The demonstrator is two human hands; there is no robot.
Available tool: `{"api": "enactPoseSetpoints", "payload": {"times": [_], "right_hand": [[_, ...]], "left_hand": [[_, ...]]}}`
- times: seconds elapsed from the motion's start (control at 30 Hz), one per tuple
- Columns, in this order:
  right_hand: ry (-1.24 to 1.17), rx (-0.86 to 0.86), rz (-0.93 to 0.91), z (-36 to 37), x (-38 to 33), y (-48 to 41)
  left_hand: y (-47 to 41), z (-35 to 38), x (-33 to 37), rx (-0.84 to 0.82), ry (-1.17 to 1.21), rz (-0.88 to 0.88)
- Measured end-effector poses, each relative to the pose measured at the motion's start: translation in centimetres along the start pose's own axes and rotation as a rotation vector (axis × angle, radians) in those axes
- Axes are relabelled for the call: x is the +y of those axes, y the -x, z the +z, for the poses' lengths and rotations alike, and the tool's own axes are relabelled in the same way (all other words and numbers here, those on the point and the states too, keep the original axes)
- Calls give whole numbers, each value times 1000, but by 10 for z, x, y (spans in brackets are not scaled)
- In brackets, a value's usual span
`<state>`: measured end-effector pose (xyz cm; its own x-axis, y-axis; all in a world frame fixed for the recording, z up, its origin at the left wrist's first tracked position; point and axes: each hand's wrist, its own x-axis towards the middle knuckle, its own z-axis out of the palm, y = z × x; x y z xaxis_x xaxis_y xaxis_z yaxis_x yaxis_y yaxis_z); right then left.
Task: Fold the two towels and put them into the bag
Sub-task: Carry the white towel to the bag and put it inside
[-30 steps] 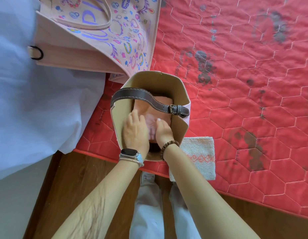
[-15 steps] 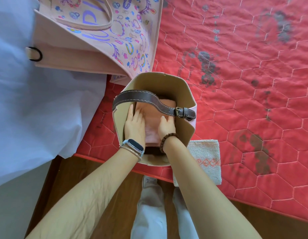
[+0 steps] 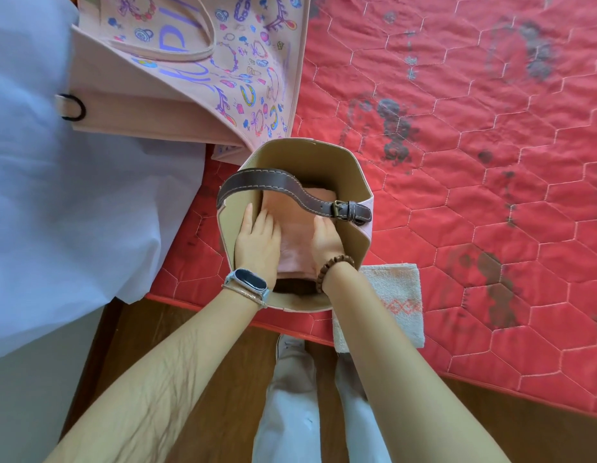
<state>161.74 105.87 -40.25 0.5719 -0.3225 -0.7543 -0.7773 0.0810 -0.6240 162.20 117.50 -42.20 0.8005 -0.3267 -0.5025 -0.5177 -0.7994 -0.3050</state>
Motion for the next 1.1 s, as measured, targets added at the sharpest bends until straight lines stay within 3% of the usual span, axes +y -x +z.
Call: {"api": "enactPoseSetpoints", "payload": {"times": [0.17, 0.33, 0.47, 0.63, 0.8, 1.1], "right_hand": [[-45, -118, 49, -24, -2, 48], [-278, -244, 86, -75, 7, 99], [-370, -171, 50, -121, 25, 114], [-348, -62, 84, -162, 49, 105], [-261, -20, 74, -194, 81, 78], [-72, 28, 132, -218, 137, 16]], "left_hand": [[48, -17, -6, 304, 541, -9], [115, -48, 1, 267, 1355, -184], [158, -64, 34, 312, 1800, -275], [173, -49, 95, 298, 1940, -382], [161, -14, 146, 199, 1935, -454], [102, 54, 177, 39, 1950, -623]]}}
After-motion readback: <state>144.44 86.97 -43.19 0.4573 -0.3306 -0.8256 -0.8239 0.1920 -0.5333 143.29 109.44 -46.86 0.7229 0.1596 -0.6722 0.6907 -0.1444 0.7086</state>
